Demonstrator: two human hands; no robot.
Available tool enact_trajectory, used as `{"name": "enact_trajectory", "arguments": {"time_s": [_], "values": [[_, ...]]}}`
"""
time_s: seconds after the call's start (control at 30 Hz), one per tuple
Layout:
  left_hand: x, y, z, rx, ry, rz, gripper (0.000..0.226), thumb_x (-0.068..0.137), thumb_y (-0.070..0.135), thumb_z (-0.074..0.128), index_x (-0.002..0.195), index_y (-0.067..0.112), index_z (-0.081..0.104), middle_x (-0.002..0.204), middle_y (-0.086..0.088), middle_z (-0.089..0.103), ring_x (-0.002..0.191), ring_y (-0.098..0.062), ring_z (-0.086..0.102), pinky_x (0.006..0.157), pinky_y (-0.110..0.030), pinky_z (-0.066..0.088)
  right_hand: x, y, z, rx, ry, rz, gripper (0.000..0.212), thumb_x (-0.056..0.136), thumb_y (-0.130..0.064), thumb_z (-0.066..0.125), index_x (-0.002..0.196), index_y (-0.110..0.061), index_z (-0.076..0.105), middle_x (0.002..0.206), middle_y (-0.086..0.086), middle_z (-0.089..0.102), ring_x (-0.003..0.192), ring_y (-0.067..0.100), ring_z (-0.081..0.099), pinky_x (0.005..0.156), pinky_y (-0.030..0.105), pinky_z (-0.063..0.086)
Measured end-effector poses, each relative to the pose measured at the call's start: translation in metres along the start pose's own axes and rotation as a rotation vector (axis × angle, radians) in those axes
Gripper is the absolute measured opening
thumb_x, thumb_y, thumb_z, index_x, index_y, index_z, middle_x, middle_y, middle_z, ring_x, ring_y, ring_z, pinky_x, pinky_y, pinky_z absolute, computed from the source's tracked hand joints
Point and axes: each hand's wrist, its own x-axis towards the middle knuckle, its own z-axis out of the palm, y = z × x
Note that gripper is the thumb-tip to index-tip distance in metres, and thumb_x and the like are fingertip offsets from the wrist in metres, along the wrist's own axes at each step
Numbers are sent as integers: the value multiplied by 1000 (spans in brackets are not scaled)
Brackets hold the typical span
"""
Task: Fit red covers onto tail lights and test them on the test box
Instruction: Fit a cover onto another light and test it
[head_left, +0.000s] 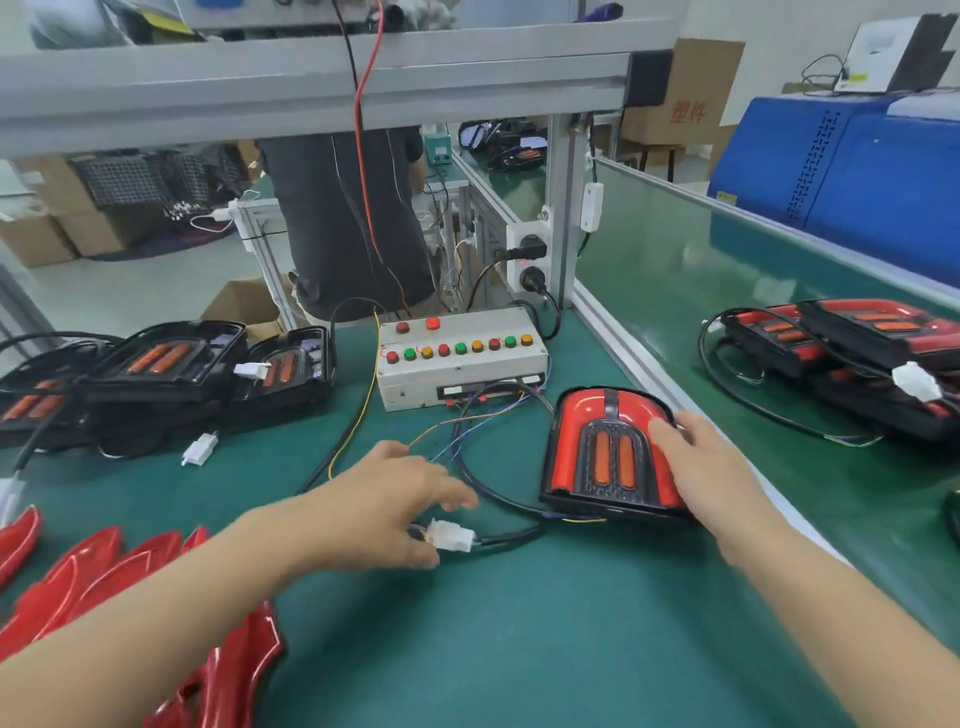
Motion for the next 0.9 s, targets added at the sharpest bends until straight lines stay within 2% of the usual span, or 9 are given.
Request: {"name": "enact_trajectory", "arguments": {"time_s": [0.07,0.13,0.2,0.27,0.33,0.4,0.53,0.7,0.9], "values": [[-5,-1,17,38,84,-33,35,84,40,60,119,38,55,105,18,58,104,1,49,107,-26,16,-9,-7,3,-419,156,-242,20,97,-36,46,106,-20,55,121,5,53,103,25,51,85,37,38],[-7,-4,24,55,201,-53,21,88,39,56,108,36,60,94,15,59,97,0,49,104,-28,18,-26,-19,14,-600,243,-526,30,92,-33,50,112,-15,64,123,5,58,113,29,52,101,45,31],[-8,-7,26,12,277,-52,17,88,37,58,104,36,63,90,16,62,93,-1,51,102,-26,18,-49,-30,34,-643,150,-797,28,82,-34,57,100,-18,71,108,-1,66,107,25,60,106,48,22],[-9,-7,23,-89,337,-48,17,83,37,65,100,36,66,88,19,65,88,0,53,99,-21,17,-67,-34,57,-817,-40,-936,28,78,-42,59,93,-21,73,96,-6,68,102,20,63,112,55,15],[-11,-5,18,-201,399,-58,22,77,42,68,97,34,69,87,19,67,84,3,54,101,-17,16,-76,-37,79,-936,-232,-905,36,88,-47,53,109,-21,68,106,-5,65,112,20,56,112,55,-9],[-13,-4,16,-270,430,-61,29,72,50,63,93,31,71,87,18,69,83,5,55,103,-16,14,-73,-35,93,-945,-285,-825,43,97,-51,40,123,-22,58,116,-3,59,119,20,46,110,45,-24],[-14,-8,13,-414,408,-73,15,72,37,80,86,35,73,82,23,69,85,5,58,101,-13,17,-67,-37,97,-904,-227,-821,42,100,-50,31,116,-24,60,109,-3,61,110,19,49,109,41,-9],[-11,-11,5,-483,315,-66,28,69,22,84,80,44,69,89,14,72,89,1,61,100,-3,7,-74,-36,92,-824,-165,-839,37,100,-46,35,111,-25,63,105,-6,63,105,17,50,103,36,-4],[-2,-15,0,-498,214,3,21,65,33,79,79,44,69,88,14,73,90,-1,64,110,-19,9,-78,-34,84,-777,-140,-792,35,100,-44,36,108,-26,64,102,-5,64,102,16,51,103,36,-2]]}}
